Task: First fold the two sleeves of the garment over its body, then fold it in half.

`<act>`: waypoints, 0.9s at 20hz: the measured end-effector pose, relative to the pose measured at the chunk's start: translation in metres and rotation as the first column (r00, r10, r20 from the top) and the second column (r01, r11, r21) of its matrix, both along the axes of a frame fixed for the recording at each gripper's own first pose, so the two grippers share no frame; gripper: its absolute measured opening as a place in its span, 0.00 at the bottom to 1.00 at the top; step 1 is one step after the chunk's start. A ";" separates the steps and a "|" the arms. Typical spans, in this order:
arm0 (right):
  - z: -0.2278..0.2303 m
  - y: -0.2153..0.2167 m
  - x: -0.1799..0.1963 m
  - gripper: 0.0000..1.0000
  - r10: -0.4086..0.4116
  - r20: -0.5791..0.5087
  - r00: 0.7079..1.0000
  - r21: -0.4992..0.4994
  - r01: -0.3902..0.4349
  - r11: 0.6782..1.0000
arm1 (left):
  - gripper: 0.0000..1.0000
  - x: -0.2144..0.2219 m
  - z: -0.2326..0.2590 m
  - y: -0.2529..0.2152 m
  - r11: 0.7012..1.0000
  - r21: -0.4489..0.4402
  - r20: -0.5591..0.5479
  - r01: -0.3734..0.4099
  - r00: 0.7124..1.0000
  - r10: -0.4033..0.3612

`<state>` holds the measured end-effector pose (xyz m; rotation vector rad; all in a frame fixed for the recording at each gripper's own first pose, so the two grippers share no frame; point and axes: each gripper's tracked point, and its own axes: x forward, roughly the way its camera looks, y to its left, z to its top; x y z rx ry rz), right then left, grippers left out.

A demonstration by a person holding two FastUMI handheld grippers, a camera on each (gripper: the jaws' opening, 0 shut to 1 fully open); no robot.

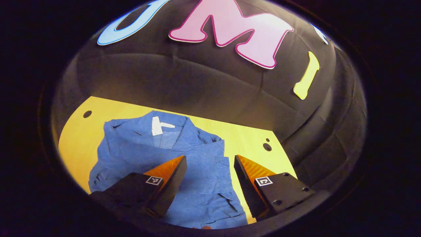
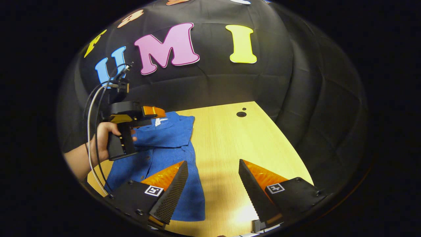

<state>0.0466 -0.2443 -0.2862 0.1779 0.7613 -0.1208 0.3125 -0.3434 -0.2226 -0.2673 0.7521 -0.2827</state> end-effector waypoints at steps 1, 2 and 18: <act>-0.004 0.005 -0.003 0.98 0.001 -0.006 1.000 0.004 -0.001 1.000 | 0.85 -0.010 0.004 0.015 1.000 0.020 0.025 -0.007 1.000 0.006; -0.010 0.010 -0.006 0.98 0.003 -0.018 1.000 0.009 -0.003 1.000 | 0.85 -0.022 0.006 0.033 0.999 0.038 0.042 -0.018 0.999 0.017; -0.145 0.057 -0.115 0.99 0.067 -0.449 0.891 0.008 -0.071 0.997 | 0.85 -0.300 -0.121 0.272 0.954 0.298 -0.375 -0.035 0.915 0.150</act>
